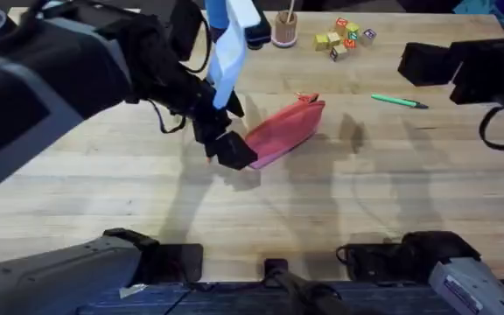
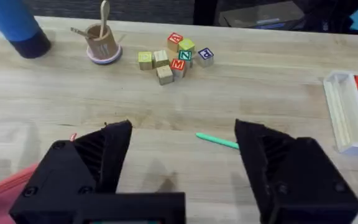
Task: Unzip the bag, pick up the pens from the table one at a time and place them inside, then zip the bag closed.
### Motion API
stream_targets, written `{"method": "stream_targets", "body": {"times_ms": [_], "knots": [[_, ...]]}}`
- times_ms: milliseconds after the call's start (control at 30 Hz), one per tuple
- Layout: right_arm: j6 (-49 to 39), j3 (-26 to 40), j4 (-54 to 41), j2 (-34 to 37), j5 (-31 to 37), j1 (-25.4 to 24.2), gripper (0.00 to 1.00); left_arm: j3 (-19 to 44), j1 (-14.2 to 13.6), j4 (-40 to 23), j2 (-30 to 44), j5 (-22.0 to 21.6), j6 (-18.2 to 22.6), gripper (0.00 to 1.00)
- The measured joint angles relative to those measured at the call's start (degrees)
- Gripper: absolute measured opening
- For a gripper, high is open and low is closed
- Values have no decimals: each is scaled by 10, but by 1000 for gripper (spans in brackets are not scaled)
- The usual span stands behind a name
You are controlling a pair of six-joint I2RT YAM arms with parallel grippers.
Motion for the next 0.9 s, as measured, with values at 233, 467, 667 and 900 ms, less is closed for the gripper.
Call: {"method": "stream_targets", "body": {"times_ms": [233, 467, 667, 900], "knots": [[-2, 0, 0, 0, 0, 0, 996, 0, -1, 13, 40, 4, 0, 994], [-2, 0, 0, 0, 0, 0, 997, 0, -1, 25, 71, 13, 0, 995], [-2, 0, 0, 0, 0, 0, 996, 0, -1, 27, 88, 20, 0, 699], [-2, 0, 0, 0, 0, 0, 997, 0, -1, 30, 94, 19, 0, 55]]}}
